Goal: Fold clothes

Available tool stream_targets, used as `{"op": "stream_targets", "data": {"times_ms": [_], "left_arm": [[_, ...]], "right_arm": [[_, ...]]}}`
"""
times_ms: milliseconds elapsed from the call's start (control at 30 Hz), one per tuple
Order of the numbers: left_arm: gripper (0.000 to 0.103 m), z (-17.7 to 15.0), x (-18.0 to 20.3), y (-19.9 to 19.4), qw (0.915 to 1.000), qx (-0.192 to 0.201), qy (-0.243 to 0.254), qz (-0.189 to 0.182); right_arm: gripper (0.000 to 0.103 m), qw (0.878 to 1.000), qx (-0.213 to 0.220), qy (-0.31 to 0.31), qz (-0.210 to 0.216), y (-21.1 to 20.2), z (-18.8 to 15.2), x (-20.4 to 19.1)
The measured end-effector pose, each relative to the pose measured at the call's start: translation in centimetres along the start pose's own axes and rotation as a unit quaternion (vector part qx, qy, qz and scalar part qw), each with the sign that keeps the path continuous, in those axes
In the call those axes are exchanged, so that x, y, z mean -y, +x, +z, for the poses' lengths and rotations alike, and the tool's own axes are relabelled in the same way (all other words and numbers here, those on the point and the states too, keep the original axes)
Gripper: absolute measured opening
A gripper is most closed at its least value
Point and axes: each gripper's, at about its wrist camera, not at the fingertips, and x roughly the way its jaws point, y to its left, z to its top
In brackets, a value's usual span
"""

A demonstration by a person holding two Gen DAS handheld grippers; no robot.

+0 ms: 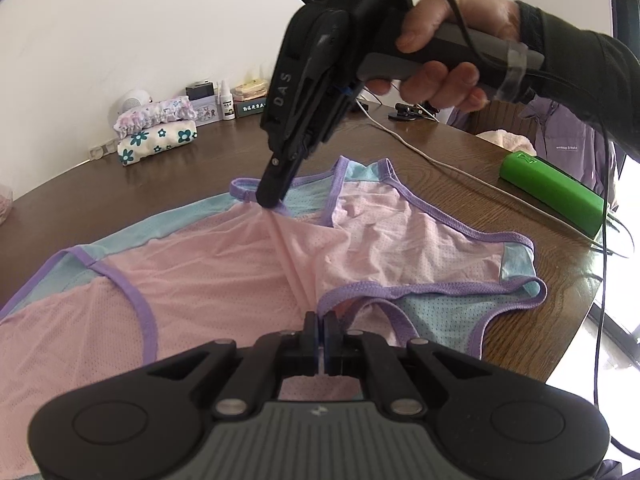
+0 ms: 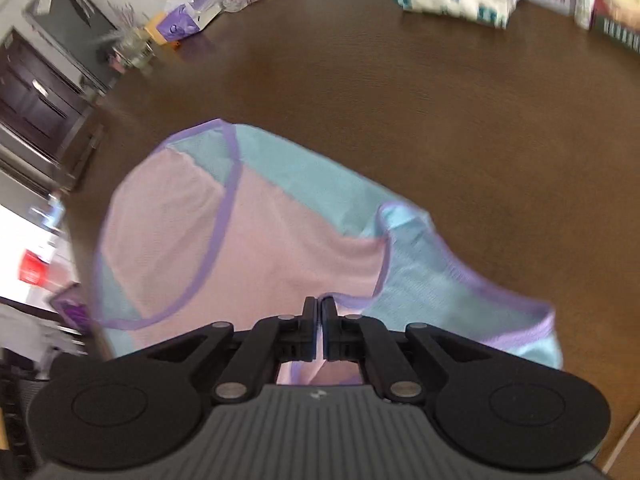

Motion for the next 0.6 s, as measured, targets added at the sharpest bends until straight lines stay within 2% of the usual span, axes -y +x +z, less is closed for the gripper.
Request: {"op": "stream_targets", "data": {"times_ms": [167,200,267,333,400,500,600], "left_arm": [[0.001,0.0,0.0,0.1,1.0000,0.000,-0.001,-0.005],[0.001,0.0,-0.1,0.1,1.0000,0.001,-0.002,-0.006],[0.001,0.0,-0.2,0.1,1.0000,0.001,-0.003,-0.008],[0.001,0.0,-0.3,0.0,0.9999,0.001,-0.005,-0.010],[0.001,-0.1,-0.4,0.0,0.9999,0.002,-0.009,-0.012],[0.001,-0.1,-0.5,0.1,0.9998,0.003,-0.012,-0.013],[0.001,-0.1,-0.5,0.1,0.9998,0.002,-0.013,-0.013]], "right_arm": [[0.012,0.993,0.041,-0.088,-0.071,-1.8,-0.3,-2.2],[0.014,0.996,0.044,-0.069,-0.042,-2.2,-0.5,-1.7],[0.024,0.998,0.051,-0.029,0.008,-2.6,-1.4,-0.4],[0.026,0.997,0.060,0.006,0.050,-2.4,-2.6,1.0],[0.027,0.989,0.064,0.066,0.113,-1.3,-4.5,3.1],[0.028,0.973,0.079,0.135,0.167,0.3,-6.8,5.4],[0.028,0.961,0.090,0.159,0.208,1.5,-7.8,6.2]]}}
